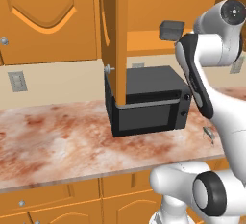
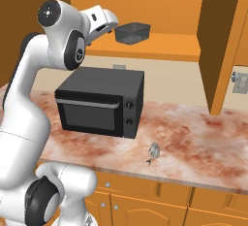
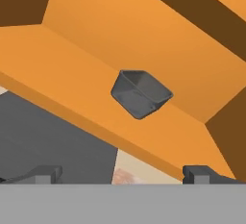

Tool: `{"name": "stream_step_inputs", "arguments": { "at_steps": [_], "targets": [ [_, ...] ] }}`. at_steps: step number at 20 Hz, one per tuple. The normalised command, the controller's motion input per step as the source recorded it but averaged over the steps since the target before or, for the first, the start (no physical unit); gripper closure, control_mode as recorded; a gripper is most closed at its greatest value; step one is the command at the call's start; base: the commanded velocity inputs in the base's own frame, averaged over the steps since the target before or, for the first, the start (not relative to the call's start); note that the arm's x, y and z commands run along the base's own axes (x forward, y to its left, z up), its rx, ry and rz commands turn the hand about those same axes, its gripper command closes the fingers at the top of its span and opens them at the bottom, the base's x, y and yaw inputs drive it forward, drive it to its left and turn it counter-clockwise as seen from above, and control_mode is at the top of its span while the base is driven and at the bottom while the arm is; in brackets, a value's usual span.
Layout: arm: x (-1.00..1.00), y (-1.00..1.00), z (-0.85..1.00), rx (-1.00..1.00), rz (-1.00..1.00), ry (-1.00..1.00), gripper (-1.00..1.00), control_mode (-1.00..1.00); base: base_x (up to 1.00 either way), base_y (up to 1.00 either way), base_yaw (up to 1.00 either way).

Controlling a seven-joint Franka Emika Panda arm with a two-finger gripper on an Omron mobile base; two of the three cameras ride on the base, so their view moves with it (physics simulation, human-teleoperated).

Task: Retrieve the tupperware from the cabinet, then place the raw meat into the tupperware to avoid contamination.

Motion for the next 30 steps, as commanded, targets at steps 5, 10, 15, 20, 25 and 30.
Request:
{"name": "stream_step_inputs", "arguments": {
  "at_steps": [5, 10, 15, 20, 25, 30],
  "targets": [
    [0.19, 0.00, -0.03, 0.00, 0.00, 0.00, -1.00, -1.00, 0.00, 0.00, 0.00],
    [0.21, 0.00, -0.07, 0.00, 0.00, 0.00, -1.00, -1.00, 0.00, 0.00, 0.00],
    [0.23, 0.00, -0.04, 0.00, 0.00, 0.00, -1.00, -1.00, 0.00, 0.00, 0.00],
    [0.25, 0.00, -0.01, 0.00, 0.00, 0.00, -1.00, -1.00, 0.00, 0.00, 0.00],
    [0.28, 0.00, 0.00, 0.00, 0.00, 0.01, -1.00, -1.00, 0.00, 0.00, 0.00],
    [0.26, 0.00, 0.00, 0.00, 0.00, 0.01, -1.00, -1.00, 0.00, 0.00, 0.00]
  ]
}}
